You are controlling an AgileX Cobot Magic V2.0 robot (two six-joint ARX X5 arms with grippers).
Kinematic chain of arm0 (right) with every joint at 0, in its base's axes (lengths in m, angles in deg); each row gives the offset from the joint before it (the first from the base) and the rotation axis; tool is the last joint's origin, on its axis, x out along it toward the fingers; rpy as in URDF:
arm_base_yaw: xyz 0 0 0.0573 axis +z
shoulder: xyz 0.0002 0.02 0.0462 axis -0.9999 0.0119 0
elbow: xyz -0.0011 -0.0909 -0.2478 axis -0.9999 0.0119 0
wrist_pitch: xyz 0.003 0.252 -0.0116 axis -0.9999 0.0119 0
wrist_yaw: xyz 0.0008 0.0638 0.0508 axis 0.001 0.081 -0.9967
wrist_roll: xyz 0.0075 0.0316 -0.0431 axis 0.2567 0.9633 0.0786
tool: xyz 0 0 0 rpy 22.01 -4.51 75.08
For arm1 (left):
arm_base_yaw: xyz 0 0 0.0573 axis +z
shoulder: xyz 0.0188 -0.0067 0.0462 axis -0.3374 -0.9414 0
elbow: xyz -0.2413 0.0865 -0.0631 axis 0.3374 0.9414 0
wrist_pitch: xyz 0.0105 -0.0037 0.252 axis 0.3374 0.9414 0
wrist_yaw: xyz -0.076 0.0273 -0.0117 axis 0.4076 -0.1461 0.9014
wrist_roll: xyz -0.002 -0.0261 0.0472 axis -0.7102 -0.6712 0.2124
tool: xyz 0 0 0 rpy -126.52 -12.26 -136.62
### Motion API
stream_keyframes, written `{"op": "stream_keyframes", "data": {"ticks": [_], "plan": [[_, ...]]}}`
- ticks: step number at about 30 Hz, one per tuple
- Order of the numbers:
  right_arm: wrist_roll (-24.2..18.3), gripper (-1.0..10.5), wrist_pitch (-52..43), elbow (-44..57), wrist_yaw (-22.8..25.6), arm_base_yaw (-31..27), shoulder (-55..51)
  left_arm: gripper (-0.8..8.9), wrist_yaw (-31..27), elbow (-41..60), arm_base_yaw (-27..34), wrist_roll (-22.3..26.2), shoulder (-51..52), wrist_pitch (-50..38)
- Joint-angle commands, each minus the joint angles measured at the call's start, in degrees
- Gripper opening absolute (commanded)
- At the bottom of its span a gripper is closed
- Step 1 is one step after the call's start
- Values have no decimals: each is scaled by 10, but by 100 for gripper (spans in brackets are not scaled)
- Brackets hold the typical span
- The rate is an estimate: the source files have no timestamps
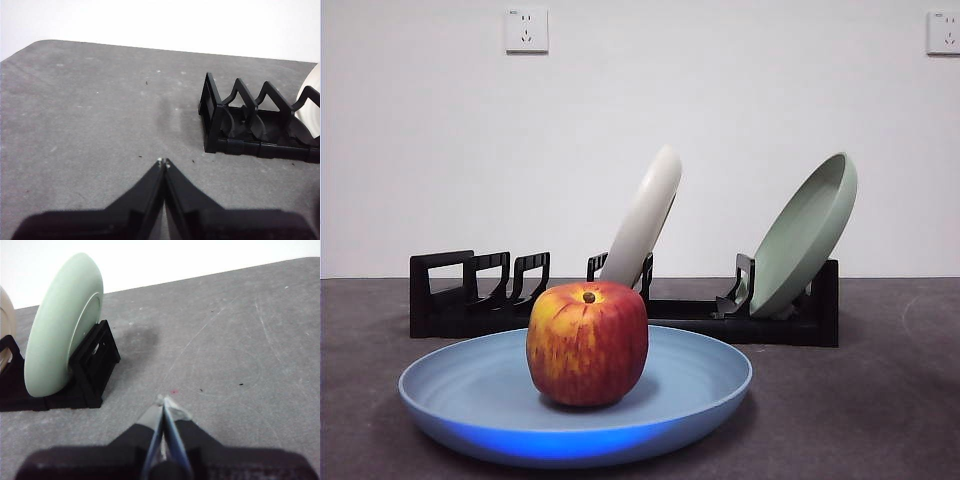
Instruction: Take the blue plate from the plate rack,put the plate on the table,take the apple from the table,put the apple in the plate
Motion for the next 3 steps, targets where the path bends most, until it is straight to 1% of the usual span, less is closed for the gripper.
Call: {"op": "stream_keyframes", "data": {"ticks": [1,3], "plan": [[5,1,2,7,2,1,1,-3,0,8,2,6,0,-3],[5,1,2,7,2,1,1,-3,0,8,2,6,0,-3]]}}
